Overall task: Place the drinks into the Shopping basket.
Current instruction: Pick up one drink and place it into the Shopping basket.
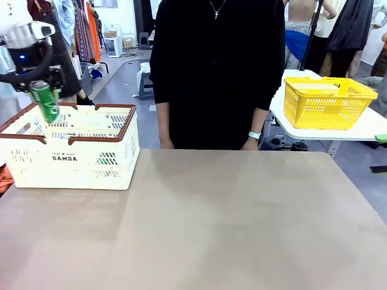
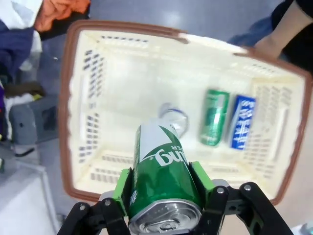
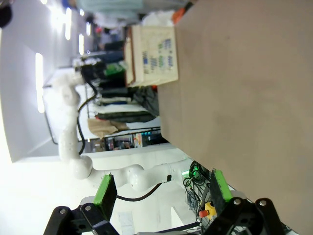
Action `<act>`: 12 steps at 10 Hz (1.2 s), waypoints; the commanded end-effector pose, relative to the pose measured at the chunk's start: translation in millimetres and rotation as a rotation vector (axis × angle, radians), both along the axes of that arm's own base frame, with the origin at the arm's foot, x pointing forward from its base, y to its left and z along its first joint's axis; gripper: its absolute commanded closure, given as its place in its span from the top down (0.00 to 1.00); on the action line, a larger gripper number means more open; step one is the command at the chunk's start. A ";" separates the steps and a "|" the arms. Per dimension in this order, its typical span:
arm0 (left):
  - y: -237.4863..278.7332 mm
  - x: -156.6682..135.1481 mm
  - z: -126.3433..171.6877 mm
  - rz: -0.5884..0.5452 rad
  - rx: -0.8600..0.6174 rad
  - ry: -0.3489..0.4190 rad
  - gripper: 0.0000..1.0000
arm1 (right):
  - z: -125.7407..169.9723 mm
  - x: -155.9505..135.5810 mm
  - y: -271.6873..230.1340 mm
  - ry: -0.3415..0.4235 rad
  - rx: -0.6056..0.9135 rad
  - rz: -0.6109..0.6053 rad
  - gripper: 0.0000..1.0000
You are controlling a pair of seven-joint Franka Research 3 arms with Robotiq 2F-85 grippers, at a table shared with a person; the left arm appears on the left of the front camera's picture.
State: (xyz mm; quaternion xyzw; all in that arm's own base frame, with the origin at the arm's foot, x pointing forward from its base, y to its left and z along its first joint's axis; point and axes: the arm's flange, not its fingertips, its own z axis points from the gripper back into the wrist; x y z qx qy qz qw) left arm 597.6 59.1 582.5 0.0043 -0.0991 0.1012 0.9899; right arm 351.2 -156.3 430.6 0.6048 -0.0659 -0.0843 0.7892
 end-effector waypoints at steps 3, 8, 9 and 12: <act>33.9 24.2 -27.5 -0.138 0.077 0.037 0.00 | 5.3 -0.2 -1.1 0.011 0.001 0.008 1.00; 45.3 45.7 -95.6 -0.174 0.035 0.186 0.00 | 5.3 -0.2 -1.1 0.011 0.001 0.008 1.00; 43.3 47.2 -98.8 -0.190 0.029 0.198 0.00 | 5.3 -0.2 -1.1 0.011 0.001 0.008 1.00; 39.3 52.5 -105.8 -0.223 0.024 0.232 0.58 | 5.3 -0.2 -1.1 0.011 0.001 0.008 1.00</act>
